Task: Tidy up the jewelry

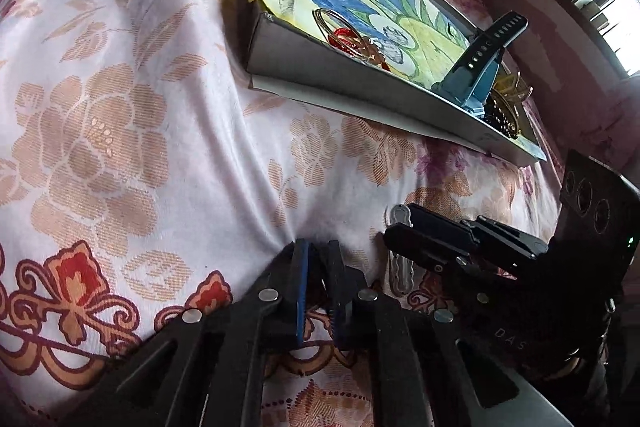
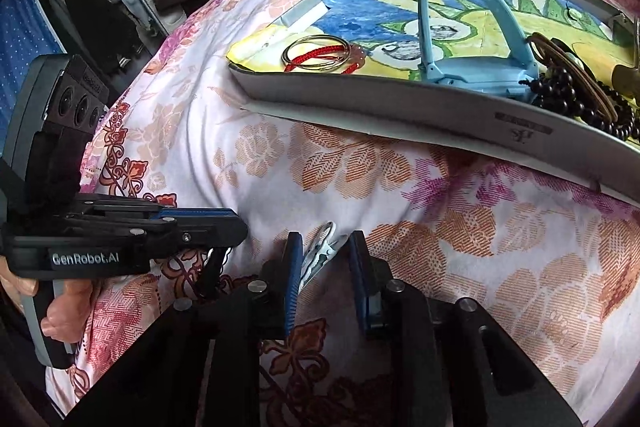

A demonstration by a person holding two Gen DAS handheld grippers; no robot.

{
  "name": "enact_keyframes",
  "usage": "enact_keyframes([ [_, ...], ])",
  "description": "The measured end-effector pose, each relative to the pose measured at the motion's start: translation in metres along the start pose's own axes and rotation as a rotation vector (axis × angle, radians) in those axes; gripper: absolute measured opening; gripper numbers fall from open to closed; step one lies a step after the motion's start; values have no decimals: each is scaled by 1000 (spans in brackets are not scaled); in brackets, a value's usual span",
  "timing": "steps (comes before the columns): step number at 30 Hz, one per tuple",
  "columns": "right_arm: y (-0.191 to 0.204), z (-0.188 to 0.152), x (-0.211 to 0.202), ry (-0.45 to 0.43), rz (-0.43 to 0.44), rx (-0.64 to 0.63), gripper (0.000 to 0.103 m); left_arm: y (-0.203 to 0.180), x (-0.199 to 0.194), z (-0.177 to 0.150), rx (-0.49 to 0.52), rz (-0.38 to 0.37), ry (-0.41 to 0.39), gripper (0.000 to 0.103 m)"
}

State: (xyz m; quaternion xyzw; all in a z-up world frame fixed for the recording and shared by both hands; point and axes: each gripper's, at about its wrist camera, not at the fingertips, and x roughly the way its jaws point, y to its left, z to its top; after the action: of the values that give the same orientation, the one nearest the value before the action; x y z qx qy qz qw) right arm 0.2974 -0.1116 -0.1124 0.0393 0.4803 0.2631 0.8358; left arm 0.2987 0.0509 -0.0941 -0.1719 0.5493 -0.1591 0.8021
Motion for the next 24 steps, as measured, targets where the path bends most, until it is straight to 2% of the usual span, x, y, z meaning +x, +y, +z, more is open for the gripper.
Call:
enact_keyframes([
  [1,0,-2,-1,-9,2,-1,14,1,-1,0,-11,-19,-1,6],
  [4,0,-6,-6,-37,16,7,10,0,-4,1,-17,-48,-11,5],
  [9,-1,-12,-15,-75,17,-1,9,-13,-19,4,27,-39,-63,4],
  [11,-4,-14,-28,-117,20,6,9,-13,-27,8,23,-51,-92,4],
  [14,-2,-5,-49,-208,11,-10,9,-15,-48,20,18,-60,-177,3],
  [19,-3,34,-72,-351,-31,-33,9,-19,-78,56,9,-72,-382,3],
  [21,-9,50,-69,-371,-48,-23,9,-17,-80,71,-1,-76,-443,3],
  [24,-17,71,-58,-378,-64,-8,9,-9,-69,94,-39,-87,-468,4],
])
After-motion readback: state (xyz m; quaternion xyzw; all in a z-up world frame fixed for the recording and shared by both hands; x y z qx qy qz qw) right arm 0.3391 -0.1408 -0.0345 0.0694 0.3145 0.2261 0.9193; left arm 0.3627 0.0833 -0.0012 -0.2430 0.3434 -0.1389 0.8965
